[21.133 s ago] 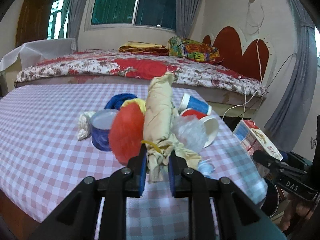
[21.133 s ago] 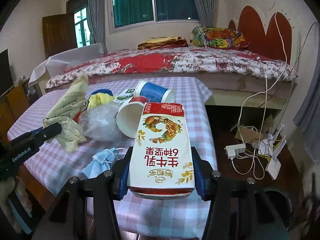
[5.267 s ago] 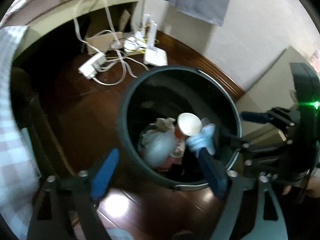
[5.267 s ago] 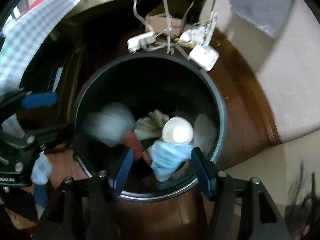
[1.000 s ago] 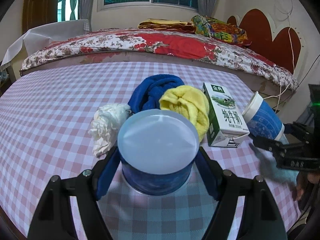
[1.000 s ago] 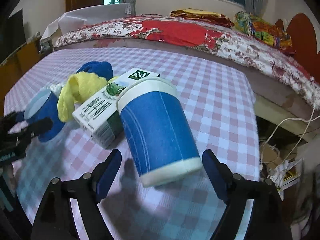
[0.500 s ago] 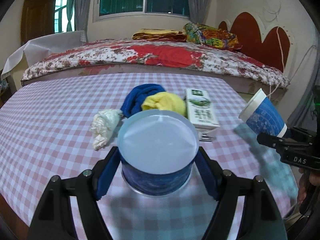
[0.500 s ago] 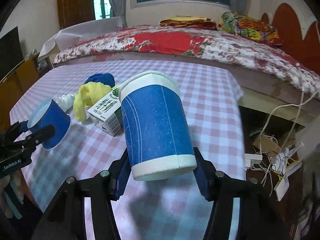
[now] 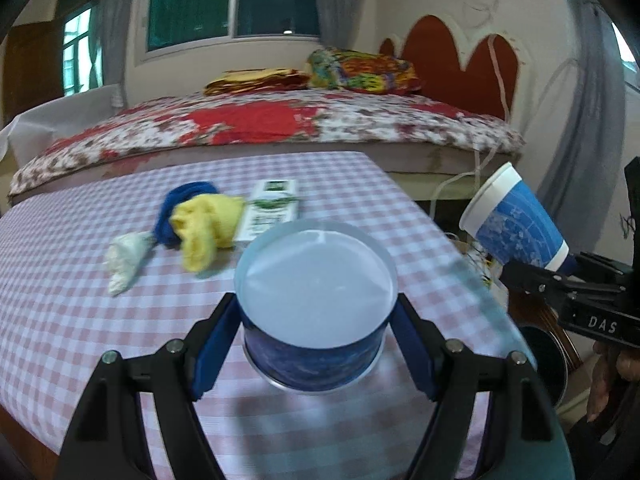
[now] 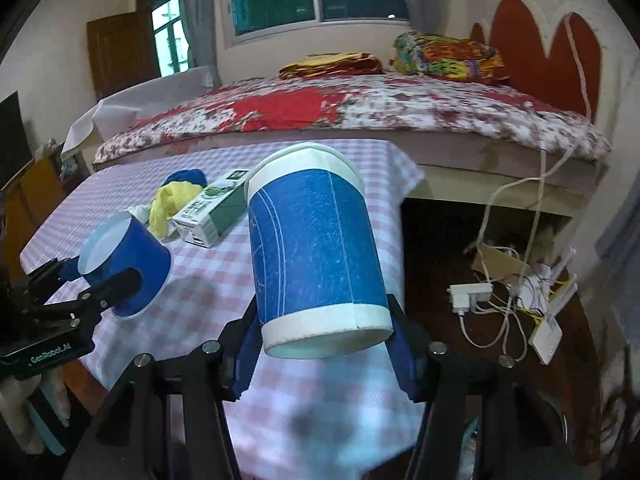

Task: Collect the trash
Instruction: 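Carry both blue cups with both tools over the trash bin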

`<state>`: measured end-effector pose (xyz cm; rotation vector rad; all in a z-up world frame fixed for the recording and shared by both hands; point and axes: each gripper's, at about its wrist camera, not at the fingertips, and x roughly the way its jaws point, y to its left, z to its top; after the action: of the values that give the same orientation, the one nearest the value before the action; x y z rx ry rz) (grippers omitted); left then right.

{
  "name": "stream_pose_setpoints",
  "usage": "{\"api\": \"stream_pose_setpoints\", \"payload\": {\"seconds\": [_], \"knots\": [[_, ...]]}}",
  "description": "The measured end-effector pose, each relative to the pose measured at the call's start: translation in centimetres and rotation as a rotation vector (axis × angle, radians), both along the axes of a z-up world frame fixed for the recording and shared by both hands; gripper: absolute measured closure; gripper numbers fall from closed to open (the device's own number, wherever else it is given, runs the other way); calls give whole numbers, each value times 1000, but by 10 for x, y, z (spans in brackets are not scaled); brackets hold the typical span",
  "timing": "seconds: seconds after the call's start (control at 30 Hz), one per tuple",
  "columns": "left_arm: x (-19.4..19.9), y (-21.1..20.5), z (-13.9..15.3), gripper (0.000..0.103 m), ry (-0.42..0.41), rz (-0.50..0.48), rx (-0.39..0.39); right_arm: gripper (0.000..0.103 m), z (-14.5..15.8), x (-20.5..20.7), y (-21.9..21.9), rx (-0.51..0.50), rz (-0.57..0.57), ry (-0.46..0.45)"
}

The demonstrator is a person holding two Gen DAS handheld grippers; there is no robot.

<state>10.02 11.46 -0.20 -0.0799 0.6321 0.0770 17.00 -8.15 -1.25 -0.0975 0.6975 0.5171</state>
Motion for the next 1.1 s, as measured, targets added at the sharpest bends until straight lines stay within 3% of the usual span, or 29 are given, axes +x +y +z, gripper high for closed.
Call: {"api": "stream_pose_setpoints", "payload": {"seconds": [0.57,1.1], "knots": [[17,-139,1,27,12,-303,31,45,-18,-43,-165,-10,-300,17],[21,-235,-23,27,75,-518,27,46,-53,-71,-265,-65,-490,67]]}}
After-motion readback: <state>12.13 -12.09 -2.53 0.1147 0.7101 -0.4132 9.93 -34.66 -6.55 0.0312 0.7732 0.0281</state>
